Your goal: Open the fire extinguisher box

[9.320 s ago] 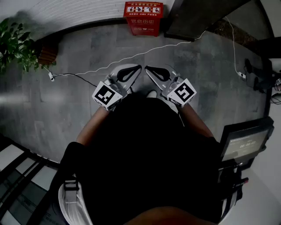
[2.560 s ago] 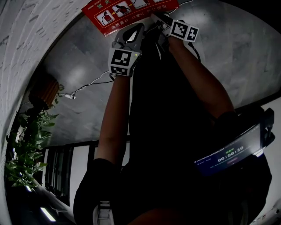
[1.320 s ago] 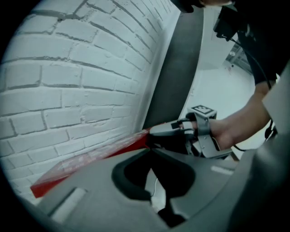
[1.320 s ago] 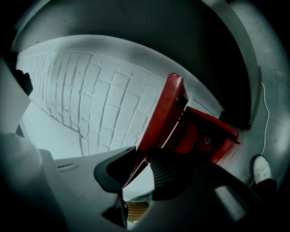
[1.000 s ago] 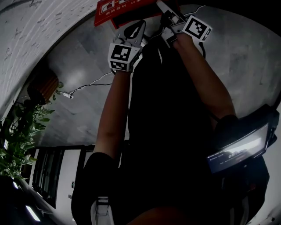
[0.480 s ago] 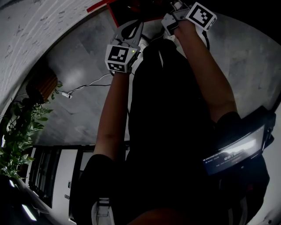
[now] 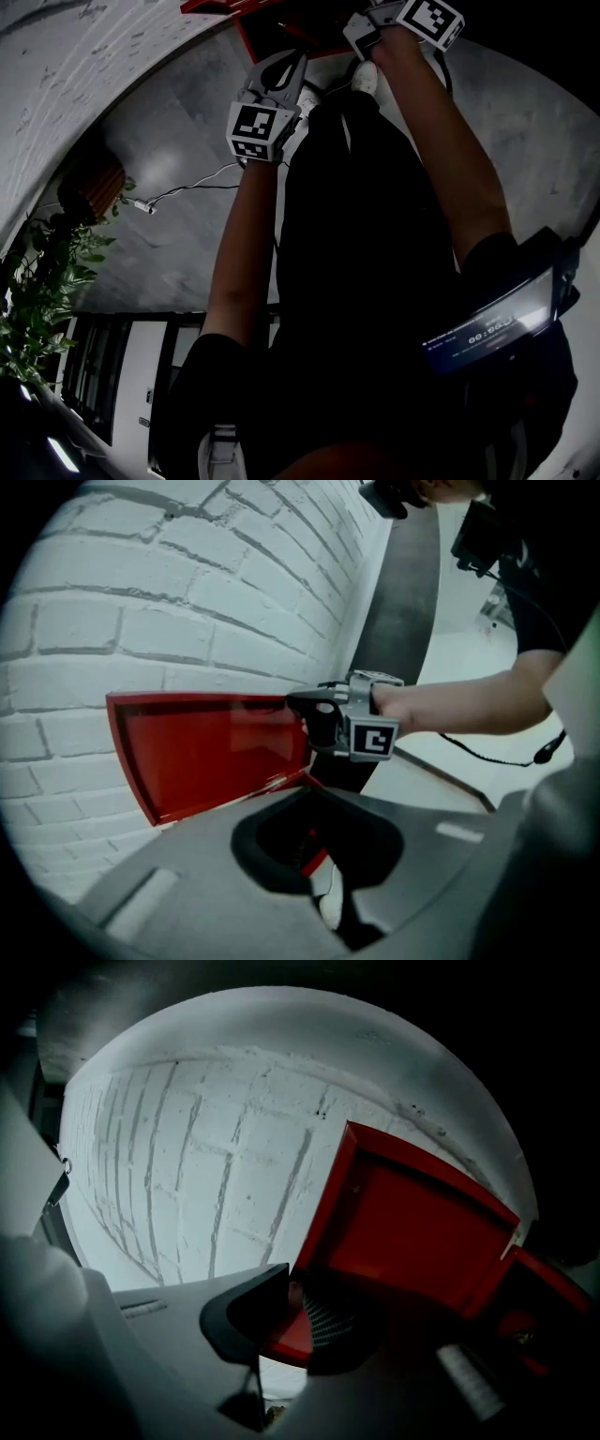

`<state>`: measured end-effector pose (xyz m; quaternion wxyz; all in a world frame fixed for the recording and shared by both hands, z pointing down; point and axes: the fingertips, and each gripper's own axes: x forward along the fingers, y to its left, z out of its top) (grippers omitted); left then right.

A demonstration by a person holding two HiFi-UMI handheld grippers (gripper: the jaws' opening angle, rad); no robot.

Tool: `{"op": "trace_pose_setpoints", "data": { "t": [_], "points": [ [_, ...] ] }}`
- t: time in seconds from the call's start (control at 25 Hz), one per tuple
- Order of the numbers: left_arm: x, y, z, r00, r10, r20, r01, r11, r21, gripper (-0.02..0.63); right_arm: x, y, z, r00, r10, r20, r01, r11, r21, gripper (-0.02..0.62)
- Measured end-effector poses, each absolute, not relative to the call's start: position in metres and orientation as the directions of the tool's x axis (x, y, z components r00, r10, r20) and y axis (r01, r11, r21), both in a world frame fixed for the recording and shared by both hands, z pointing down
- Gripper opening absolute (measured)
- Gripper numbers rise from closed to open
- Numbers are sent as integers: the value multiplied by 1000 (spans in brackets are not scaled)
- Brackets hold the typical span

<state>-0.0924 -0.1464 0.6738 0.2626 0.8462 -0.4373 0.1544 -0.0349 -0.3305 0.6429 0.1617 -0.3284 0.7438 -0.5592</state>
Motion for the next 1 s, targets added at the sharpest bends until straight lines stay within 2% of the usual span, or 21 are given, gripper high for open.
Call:
{"op": "trace_pose_setpoints", "data": {
  "t": [0.52, 0.6, 0.68, 0.72, 0.88, 1.0],
  "points": [
    [-108, -156, 669, 553, -678, 484, -833, -470, 293, 0, -40, -348, 645, -733, -666, 140, -337, 177, -925, 54],
    [-111, -154, 666, 548, -683, 482, -836, -464, 293, 0, -38, -347, 647, -733, -660, 161, -372, 192, -908, 77],
    [-116, -154, 663, 545, -688, 479, -839, -460, 292, 0, -38, -343, 651, -735, -652, 186, -395, 188, -899, 132],
    [-118, -153, 661, 543, -691, 477, -840, -458, 291, 0, -38, -340, 652, -736, -648, 196, -401, 185, -897, 135],
    [-122, -148, 644, 539, -703, 463, -842, -457, 287, 0, -34, -321, 646, -742, -634, 220, -433, 201, -879, 131],
    [-124, -147, 619, 541, -720, 435, -841, -463, 280, 0, -31, -305, 626, -743, -630, 224, -470, 255, -845, 67]
  ]
}}
